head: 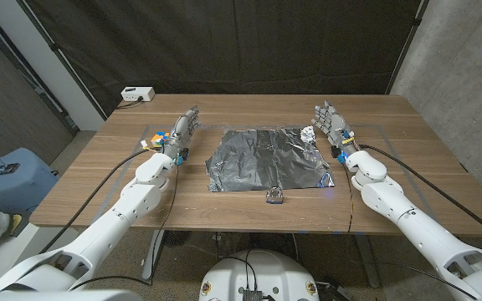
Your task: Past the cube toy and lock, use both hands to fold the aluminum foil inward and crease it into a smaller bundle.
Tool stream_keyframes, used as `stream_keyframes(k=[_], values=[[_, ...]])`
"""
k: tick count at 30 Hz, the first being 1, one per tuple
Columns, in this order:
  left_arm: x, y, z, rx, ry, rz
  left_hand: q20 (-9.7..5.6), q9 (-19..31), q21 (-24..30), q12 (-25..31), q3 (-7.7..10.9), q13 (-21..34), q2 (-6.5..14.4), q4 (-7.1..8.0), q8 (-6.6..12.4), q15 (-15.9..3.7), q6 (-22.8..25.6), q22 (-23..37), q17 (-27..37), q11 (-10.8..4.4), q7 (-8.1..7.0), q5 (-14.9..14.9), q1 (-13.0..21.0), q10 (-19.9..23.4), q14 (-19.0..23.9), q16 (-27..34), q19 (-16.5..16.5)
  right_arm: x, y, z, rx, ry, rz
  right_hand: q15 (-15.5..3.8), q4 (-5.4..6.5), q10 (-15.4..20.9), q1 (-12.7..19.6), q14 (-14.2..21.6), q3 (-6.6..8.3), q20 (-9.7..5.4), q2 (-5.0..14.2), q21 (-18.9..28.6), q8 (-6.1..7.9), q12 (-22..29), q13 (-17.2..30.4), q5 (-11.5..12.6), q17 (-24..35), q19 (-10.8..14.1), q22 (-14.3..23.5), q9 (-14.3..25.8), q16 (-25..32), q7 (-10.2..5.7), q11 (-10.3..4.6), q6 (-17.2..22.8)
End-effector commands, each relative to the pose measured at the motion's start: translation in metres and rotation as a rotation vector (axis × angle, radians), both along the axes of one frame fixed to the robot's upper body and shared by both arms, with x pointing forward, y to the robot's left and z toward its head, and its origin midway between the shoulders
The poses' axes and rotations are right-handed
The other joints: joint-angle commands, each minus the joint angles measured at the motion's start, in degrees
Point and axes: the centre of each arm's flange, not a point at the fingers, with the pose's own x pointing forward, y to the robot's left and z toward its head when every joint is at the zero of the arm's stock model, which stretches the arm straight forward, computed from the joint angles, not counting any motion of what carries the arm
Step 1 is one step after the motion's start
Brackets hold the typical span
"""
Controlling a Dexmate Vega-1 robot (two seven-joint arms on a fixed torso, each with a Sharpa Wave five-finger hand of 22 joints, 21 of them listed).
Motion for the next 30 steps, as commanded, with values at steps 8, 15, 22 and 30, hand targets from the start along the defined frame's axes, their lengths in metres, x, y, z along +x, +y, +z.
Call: stream_keyframes(k=[8,15,22,30], values=[[-0.001,0.005,0.003,0.001,-0.003,0.0,0.08,0.16,0.1,0.26,0.34,0.08,-0.09,-0.35,0.28,0.04,0.49,0.22,0.03,-0.06,-0.07,0.21,0.67,0.53,-0.43,0.17,-0.27,0.001,0.006,0.005,-0.023,0.001,-0.008,0.07,-0.17,0.4,0.63,0.41,0.64,-0.05,-0.11,0.31,0.25,0.27,0.15,0.18,0.17,0.46,0.12,0.23,0.18,0.17,0.25,0.41],[-0.001,0.004,0.005,0.005,-0.008,-0.001,0.06,0.15,-0.07,0.26,0.31,0.08,-0.2,-0.66,0.29,0.03,0.54,0.22,0.02,0.0,-0.05,0.23,0.76,0.6,-0.43,0.16,-0.23,0.002,0.004,0.011,-0.037,-0.009,-0.01,0.06,-0.32,0.35,0.73,0.33,0.74,0.04,-0.19,0.28,0.23,0.23,0.15,0.15,0.14,0.44,0.12,0.23,0.11,0.19,0.18,0.41],[0.0,-0.003,0.008,0.008,-0.012,-0.013,0.08,0.15,-0.25,0.26,0.29,0.08,-0.26,-0.98,0.31,-0.02,0.62,0.21,0.01,0.04,-0.01,0.25,0.86,0.66,-0.45,0.15,-0.19,-0.002,0.0,0.02,-0.073,-0.02,-0.025,0.06,-0.56,0.28,0.94,0.32,0.86,0.09,-0.29,0.25,0.23,0.18,0.16,0.13,0.09,0.41,0.12,0.23,0.06,0.23,0.22,0.43],[0.001,-0.007,0.011,0.016,-0.018,-0.021,0.08,0.14,-0.51,0.22,0.29,0.08,-0.26,-1.44,0.34,-0.05,0.78,0.21,0.01,-0.07,0.04,0.29,1.03,0.65,-0.42,0.16,-0.09,-0.007,-0.005,0.025,-0.111,-0.023,-0.05,0.15,-1.12,0.24,1.42,0.25,1.03,0.15,-0.63,0.17,0.24,0.13,0.16,0.08,-0.02,0.26,0.11,0.23,-0.06,0.21,0.25,0.51]])
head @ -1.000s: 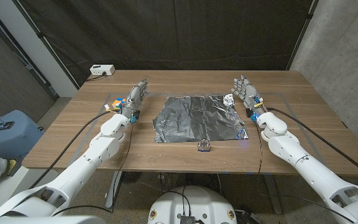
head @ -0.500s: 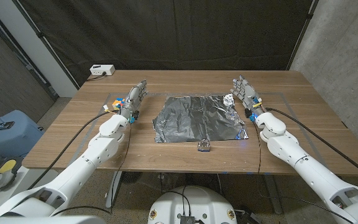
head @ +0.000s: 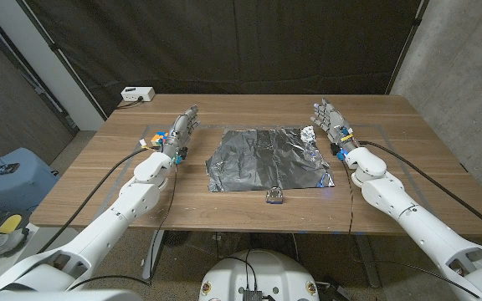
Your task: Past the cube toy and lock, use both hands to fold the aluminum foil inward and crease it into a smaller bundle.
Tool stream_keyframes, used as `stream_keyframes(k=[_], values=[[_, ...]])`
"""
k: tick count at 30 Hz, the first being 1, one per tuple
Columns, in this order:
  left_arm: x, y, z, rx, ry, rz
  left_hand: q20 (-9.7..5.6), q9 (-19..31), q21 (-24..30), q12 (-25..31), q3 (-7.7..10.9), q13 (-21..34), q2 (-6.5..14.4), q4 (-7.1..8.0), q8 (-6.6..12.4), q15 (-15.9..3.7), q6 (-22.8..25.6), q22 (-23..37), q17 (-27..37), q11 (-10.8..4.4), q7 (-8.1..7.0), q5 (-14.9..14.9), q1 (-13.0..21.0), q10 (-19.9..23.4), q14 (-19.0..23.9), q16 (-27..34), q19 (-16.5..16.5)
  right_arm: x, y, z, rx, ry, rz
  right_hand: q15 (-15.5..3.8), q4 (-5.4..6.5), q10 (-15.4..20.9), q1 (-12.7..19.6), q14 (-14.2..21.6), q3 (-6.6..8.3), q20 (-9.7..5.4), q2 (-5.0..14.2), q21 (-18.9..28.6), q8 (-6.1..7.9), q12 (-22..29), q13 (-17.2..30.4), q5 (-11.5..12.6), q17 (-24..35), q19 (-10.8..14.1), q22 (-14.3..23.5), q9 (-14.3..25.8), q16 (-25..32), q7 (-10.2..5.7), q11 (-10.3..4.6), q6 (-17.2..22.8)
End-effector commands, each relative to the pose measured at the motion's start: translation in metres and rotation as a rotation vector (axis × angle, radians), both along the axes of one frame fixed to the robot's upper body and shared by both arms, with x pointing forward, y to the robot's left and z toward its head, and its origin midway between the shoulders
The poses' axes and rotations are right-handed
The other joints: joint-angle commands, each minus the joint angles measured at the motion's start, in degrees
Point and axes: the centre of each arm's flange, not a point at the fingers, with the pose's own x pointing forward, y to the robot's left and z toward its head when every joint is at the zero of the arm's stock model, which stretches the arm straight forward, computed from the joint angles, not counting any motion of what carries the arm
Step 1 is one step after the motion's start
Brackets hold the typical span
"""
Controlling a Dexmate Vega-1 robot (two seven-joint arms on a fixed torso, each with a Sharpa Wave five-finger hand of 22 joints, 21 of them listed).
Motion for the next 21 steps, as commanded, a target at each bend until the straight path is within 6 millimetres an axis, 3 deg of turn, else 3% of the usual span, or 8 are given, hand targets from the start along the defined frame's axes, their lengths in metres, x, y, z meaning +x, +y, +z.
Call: stream_keyframes(k=[1,21], values=[[0.002,-0.007,0.004,0.012,-0.006,-0.014,0.08,0.16,-0.2,0.22,0.22,0.09,-0.03,-0.44,0.35,-0.06,0.8,0.22,0.15,-0.01,0.05,0.29,0.82,0.66,-0.44,0.16,-0.11,-0.007,-0.007,0.011,-0.059,-0.012,-0.034,0.18,-0.5,0.0,0.83,0.26,0.35,0.14,-0.01,0.16,0.25,0.11,0.17,0.07,0.13,0.27,0.12,0.24,-0.07,0.21,0.1,0.54],[0.005,-0.006,0.005,0.02,-0.004,-0.016,0.04,0.16,-0.75,0.19,0.2,0.09,0.05,-1.28,0.39,-0.08,1.1,0.22,0.17,0.04,0.14,0.38,1.15,0.72,-0.49,0.16,0.02,-0.01,-0.006,0.033,-0.238,-0.013,-0.159,0.52,-2.66,-0.38,2.61,-0.2,0.78,0.49,-1.2,-0.04,0.74,-0.08,0.18,-0.18,-0.13,-0.3,0.12,0.3,-0.41,0.84,0.22,2.03]])
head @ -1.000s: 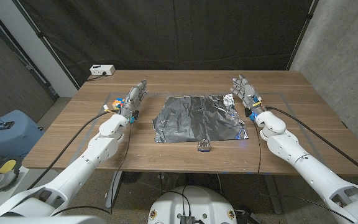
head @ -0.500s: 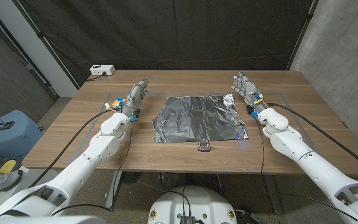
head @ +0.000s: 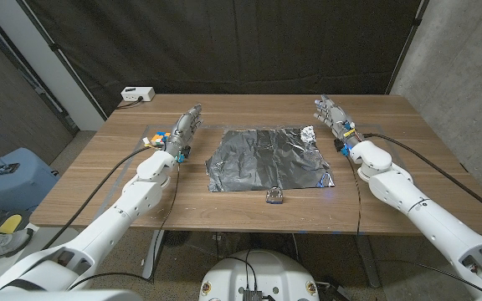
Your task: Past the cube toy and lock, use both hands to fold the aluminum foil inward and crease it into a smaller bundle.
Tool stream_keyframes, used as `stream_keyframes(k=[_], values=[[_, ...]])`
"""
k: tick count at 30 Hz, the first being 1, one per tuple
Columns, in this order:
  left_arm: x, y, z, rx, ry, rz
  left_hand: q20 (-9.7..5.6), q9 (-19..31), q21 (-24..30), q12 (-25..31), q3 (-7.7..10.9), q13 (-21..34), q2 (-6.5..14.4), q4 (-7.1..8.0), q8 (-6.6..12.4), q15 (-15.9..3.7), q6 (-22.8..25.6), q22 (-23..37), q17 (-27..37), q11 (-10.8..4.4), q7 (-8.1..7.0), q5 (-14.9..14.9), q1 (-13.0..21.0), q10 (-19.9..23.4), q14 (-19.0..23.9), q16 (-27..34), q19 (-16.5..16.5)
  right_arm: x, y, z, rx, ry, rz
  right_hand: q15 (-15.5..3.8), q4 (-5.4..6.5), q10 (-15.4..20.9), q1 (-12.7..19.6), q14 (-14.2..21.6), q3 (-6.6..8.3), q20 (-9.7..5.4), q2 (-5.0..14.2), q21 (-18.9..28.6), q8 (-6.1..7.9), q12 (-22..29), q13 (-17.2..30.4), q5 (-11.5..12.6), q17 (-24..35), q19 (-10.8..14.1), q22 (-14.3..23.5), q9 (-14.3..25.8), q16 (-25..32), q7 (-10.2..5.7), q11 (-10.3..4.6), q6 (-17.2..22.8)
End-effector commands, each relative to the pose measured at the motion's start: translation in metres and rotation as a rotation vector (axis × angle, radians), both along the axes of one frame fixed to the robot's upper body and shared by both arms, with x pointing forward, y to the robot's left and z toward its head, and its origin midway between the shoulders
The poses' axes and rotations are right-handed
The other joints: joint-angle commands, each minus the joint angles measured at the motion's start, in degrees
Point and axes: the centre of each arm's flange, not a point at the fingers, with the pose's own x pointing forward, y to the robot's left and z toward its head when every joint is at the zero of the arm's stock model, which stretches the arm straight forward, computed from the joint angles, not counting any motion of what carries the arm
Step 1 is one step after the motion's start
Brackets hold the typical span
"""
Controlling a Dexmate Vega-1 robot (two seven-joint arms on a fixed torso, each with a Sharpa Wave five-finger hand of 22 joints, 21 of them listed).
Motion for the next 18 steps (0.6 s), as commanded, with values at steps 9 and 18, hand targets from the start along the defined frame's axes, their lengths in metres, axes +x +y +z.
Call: stream_keyframes(k=[9,18], values=[[0.003,-0.002,0.001,0.011,-0.002,-0.015,0.02,0.18,-0.45,0.17,0.16,0.11,0.03,-0.84,0.39,-0.05,0.6,0.23,0.16,-0.03,0.14,0.43,0.82,0.73,-0.49,0.16,0.08,-0.012,0.002,0.018,-0.213,-0.008,-0.17,0.41,-1.51,-0.53,1.43,-0.05,0.34,0.41,-0.74,-0.04,0.65,-0.13,0.2,-0.32,0.09,-0.15,0.12,0.35,-0.16,0.7,0.36,1.77],[0.0,-0.006,0.0,0.017,-0.008,-0.021,0.04,0.18,-0.66,0.17,0.18,0.1,0.05,-1.19,0.42,-0.06,0.75,0.23,0.16,-0.01,0.21,0.48,0.99,0.76,-0.49,0.17,0.18,-0.018,0.002,0.024,-0.3,-0.011,-0.247,0.91,-8.25,-0.44,9.49,0.23,3.74,1.15,-0.71,0.13,0.69,-0.06,0.15,0.18,0.02,0.45,0.04,0.44,-0.02,1.36,0.73,2.34]])
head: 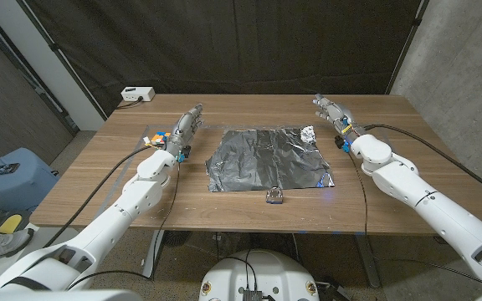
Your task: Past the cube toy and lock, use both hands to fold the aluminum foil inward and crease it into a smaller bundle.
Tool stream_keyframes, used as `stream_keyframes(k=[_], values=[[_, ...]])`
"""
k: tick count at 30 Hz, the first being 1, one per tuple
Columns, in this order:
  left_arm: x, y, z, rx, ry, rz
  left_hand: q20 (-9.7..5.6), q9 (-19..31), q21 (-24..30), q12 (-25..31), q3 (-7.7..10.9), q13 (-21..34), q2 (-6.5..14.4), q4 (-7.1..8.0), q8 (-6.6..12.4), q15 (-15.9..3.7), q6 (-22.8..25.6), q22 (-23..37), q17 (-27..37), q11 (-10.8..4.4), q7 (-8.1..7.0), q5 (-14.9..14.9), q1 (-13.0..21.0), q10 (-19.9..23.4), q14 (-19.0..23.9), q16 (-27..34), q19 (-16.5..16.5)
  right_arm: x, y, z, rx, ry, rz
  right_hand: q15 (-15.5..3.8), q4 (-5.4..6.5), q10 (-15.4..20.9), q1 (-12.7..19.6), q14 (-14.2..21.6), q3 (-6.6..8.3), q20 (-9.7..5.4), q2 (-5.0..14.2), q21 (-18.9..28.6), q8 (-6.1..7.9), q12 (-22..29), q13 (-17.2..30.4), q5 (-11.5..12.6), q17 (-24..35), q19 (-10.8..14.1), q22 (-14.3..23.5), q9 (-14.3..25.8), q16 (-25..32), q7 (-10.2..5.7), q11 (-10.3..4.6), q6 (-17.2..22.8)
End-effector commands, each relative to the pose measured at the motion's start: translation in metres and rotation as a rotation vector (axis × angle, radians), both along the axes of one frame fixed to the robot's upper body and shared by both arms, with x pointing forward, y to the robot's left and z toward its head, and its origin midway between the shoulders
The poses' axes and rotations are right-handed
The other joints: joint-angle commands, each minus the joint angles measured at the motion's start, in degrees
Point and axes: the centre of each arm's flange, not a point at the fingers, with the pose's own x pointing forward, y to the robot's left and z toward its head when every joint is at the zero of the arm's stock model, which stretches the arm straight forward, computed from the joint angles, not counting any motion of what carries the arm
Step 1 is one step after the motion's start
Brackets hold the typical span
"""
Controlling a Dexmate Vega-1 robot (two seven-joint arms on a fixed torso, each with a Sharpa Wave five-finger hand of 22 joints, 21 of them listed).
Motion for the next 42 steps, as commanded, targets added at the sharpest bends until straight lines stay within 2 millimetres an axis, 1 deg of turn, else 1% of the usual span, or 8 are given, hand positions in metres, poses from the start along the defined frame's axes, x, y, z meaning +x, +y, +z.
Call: stream_keyframes(k=[1,4,9,14,21,32,36,42], values=[[-0.003,-0.004,0.0,0.005,-0.01,-0.01,0.06,0.18,-0.15,0.17,0.11,0.11,0.27,-0.37,0.42,0.02,0.46,0.23,0.15,-0.02,-0.02,0.26,0.78,0.76,-0.49,0.17,0.19,-0.009,0.0,0.008,-0.141,-0.007,-0.116,0.85,-4.16,0.22,4.97,0.48,2.01,1.06,-0.6,0.2,0.26,-0.01,0.16,0.54,0.01,0.94,0.03,0.16,0.03,0.43,0.71,0.5],[-0.004,-0.005,-0.001,0.006,-0.012,-0.011,0.03,0.18,-0.23,0.18,0.11,0.11,0.28,-0.48,0.44,-0.02,0.54,0.23,0.16,-0.06,0.0,0.27,0.83,0.82,-0.46,0.18,0.21,-0.01,0.0,0.012,-0.187,-0.004,-0.148,0.61,-6.07,0.91,8.44,2.66,2.89,0.78,-2.44,0.76,0.19,0.26,0.27,0.63,0.04,2.91,0.09,0.2,0.71,0.51,1.06,0.43],[-0.007,-0.006,-0.002,0.004,-0.013,-0.009,0.14,0.19,-0.32,0.2,0.11,0.11,0.29,-0.65,0.45,0.0,0.62,0.23,0.16,-0.02,0.03,0.3,0.91,0.9,-0.42,0.19,0.3,-0.01,-0.001,0.018,-0.268,-0.01,-0.213,0.21,-6.43,2.26,11.56,4.47,3.57,0.1,-4.23,1.2,0.14,0.7,0.4,0.44,0.14,4.93,0.17,0.25,1.09,0.91,1.3,0.47],[-0.008,-0.008,-0.002,0.003,-0.014,-0.006,0.15,0.19,-0.42,0.23,0.11,0.11,0.29,-0.84,0.52,0.01,0.88,0.24,0.16,-0.16,0.13,0.32,0.99,1.0,-0.33,0.22,0.36,-0.01,-0.001,0.024,-0.334,-0.011,-0.268,0.16,-6.54,3.21,13.16,4.94,3.95,0.02,-5.03,1.07,-0.01,1.02,0.51,0.33,0.18,5.03,0.19,0.28,1.12,0.63,1.23,0.01],[-0.007,-0.012,-0.004,-0.003,-0.01,-0.008,0.09,0.19,-0.55,0.23,0.1,0.11,0.3,-1.04,0.56,-0.05,1.1,0.24,0.16,-0.16,0.06,0.35,1.09,1.05,-0.36,0.2,0.44,-0.009,-0.003,0.03,-0.413,-0.005,-0.324,0.2,-6.53,4.31,15.05,5.15,4.36,0.12,-6.17,0.97,-0.25,1.39,0.7,0.21,0.22,5.25,0.2,0.32,1.01,0.26,1.29,-0.8],[-0.006,-0.017,-0.004,-0.009,-0.001,-0.01,0.11,0.19,-0.76,0.26,0.08,0.11,0.37,-1.35,0.6,-0.02,1.41,0.25,0.17,-0.15,0.19,0.38,1.23,1.18,-0.26,0.24,0.61,-0.005,-0.005,0.035,-0.526,0.014,-0.397,1.28,-5.74,3.53,16.53,2.99,4.17,0.82,-8.62,0.03,-0.16,0.9,1.0,-0.56,0.34,3.08,0.27,0.39,0.04,0.12,1.49,-0.81],[-0.006,-0.019,-0.004,-0.009,-0.002,-0.011,0.08,0.2,-0.87,0.25,0.06,0.11,0.39,-1.46,0.66,0.13,1.67,0.26,0.18,-0.09,0.19,0.39,1.27,1.19,-0.27,0.23,0.63,-0.003,-0.006,0.035,-0.551,0.02,-0.413,1.32,-4.99,1.24,16.24,1.76,3.98,1.04,-8.63,-0.23,0.14,0.02,1.1,-0.73,0.56,1.98,0.31,0.46,-0.18,-0.2,1.04,0.13],[-0.007,-0.021,-0.004,-0.008,0.0,-0.009,0.15,0.21,-1.0,0.24,0.03,0.12,0.44,-1.6,0.69,0.2,1.89,0.26,0.19,-0.11,0.31,0.4,1.32,1.2,-0.24,0.24,0.7,-0.002,-0.007,0.037,-0.616,0.031,-0.462,1.38,-4.73,1.63,16.11,1.28,3.86,1.1,-8.65,-0.26,0.31,0.26,1.15,-0.79,0.64,1.58,0.31,0.48,-0.17,-0.78,0.73,0.77]])
